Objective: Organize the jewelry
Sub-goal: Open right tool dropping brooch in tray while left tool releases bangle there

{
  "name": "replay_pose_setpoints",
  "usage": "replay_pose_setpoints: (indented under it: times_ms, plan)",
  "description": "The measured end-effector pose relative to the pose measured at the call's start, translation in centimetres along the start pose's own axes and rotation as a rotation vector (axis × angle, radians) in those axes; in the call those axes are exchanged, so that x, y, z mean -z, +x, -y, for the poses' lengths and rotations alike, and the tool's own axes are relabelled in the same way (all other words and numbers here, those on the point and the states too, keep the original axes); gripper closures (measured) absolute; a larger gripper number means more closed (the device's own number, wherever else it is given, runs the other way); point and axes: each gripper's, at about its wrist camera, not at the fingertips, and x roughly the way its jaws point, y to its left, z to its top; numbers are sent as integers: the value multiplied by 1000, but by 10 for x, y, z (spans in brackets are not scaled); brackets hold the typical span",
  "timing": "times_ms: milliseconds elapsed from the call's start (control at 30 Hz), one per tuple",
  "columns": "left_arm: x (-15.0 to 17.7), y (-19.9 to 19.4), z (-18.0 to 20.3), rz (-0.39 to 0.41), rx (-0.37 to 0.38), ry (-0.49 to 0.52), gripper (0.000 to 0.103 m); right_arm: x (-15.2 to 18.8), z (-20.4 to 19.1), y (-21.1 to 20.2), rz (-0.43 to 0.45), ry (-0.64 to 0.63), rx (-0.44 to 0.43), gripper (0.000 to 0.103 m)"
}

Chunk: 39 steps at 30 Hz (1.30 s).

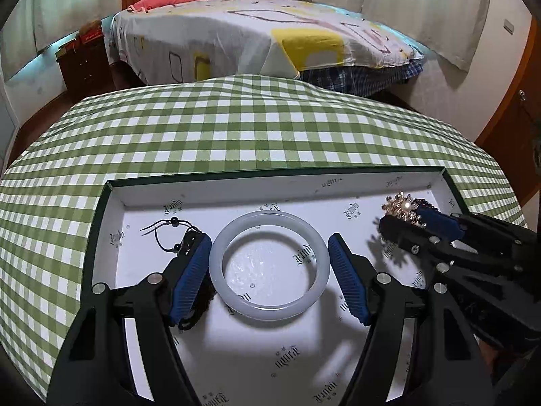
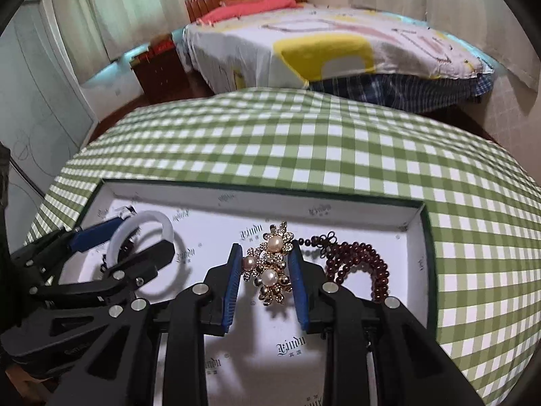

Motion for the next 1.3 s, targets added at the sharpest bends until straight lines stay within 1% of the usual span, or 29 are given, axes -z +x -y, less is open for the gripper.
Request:
replay_pose_setpoints:
  times_ms: [167,367,433,533,600,833,1000,1067,1167,1300]
  plan:
    - [-2,8,-5,-30,14,-22,34,0,1,9,-34,-11,5,73]
    - [-3,12,-13,-37,48,-68,33,0,3,3,-6,-5,26,56]
    - [-2,7,-14,-19,45,-64,31,1,5,1,0,-4,30,53]
    - [0,-4,-14,11,29,-43,25,1,5,0,8,-10,43,52]
    - [-1,-10,-13,28,23,-31,24,2,5,-3,18,-14,52,50]
    - [0,-37,-11,115,-17,-10,24,4,1,-21,77,-34,89,49]
    - [10,-68,-11,218,-59,11,24,11,1,-40,131,-14,89,49]
    - [14,-81,-9,264,-66,16,24,16,0,-50,157,-10,85,49]
    - [20,-98,-6,310,-69,21,24,24,-4,-65,204,-11,86,49]
    - [27,-113,0,344,-72,36,24,35,-9,-85,264,-4,80,49]
